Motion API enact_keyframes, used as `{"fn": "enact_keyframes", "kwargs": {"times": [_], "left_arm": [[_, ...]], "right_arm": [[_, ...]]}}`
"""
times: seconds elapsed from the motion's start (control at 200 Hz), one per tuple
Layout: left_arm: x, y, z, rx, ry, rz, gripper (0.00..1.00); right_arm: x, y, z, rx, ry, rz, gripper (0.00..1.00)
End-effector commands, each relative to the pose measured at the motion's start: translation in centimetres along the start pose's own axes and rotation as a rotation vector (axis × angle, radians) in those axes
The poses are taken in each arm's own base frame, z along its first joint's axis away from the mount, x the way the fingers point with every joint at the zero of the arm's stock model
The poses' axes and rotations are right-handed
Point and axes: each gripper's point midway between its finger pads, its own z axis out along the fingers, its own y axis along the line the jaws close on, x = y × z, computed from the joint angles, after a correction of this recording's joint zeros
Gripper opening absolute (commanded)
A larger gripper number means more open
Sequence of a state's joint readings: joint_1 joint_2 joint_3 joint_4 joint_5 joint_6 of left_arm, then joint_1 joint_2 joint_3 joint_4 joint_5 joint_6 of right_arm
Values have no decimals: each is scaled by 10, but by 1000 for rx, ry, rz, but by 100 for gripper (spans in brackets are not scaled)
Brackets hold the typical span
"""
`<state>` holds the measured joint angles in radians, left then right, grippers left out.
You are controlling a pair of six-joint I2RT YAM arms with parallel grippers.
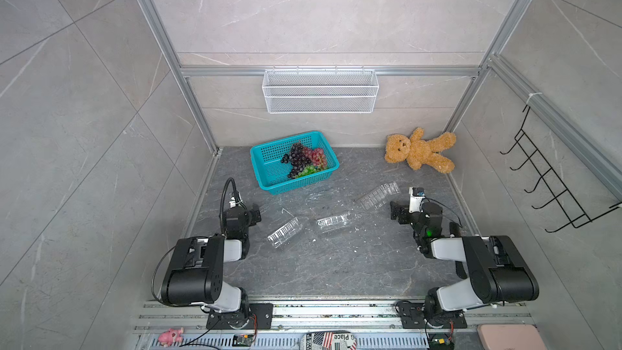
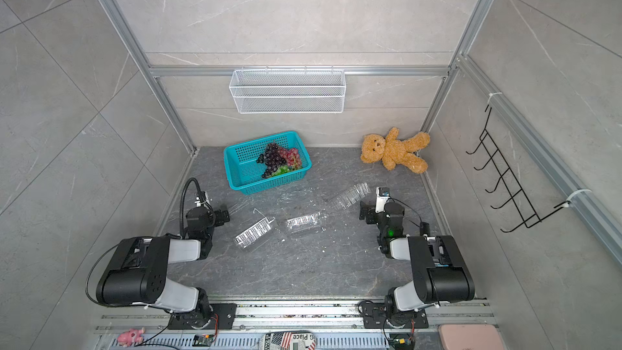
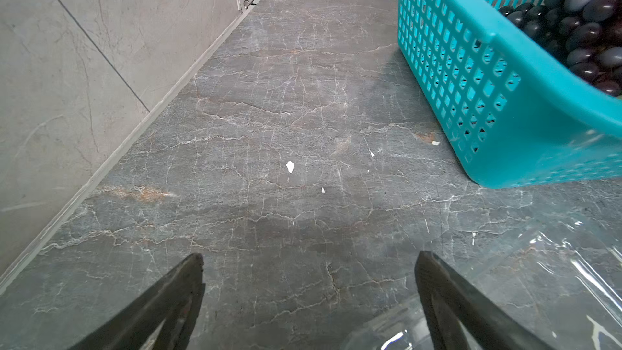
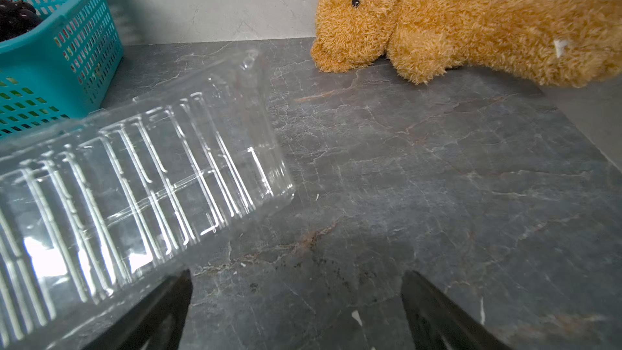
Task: Pack grapes into containers
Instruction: Move the packing box to the center of the board.
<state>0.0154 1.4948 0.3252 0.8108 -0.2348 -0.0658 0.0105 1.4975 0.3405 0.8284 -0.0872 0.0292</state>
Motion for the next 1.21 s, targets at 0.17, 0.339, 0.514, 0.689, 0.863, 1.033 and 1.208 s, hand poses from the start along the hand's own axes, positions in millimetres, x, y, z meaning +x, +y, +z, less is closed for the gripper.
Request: {"fn": "enact_keyframes", "kwargs": {"times": [0.17,0.339,0.514,0.689,0.863,1.033,1.208], "left_arm": [[-23,0,2,-12,-71,11,100],[-23,0,2,-11,-72,11,100],[-23,0,2,-11,-71,11,100],[-22,0,2,-10,-70,11,100],[-23,0,2,-10,-71,10,100],[-23,0,2,-10,-72,10,100],[-22,-1,3,-6,-68,9,100]], "right_arm": [[-15,0,2,-8,-46,-13,99],[-16,0,3,-7,-47,-13,99],[-15,0,3,-8,-46,-13,99],[-16,0,3,-8,-47,-14,99],[-16,0,3,-8,-47,-12,99],[-16,-3,3,12,-43,-6,99],[-19,-17,2,90,-40,27,99]]}}
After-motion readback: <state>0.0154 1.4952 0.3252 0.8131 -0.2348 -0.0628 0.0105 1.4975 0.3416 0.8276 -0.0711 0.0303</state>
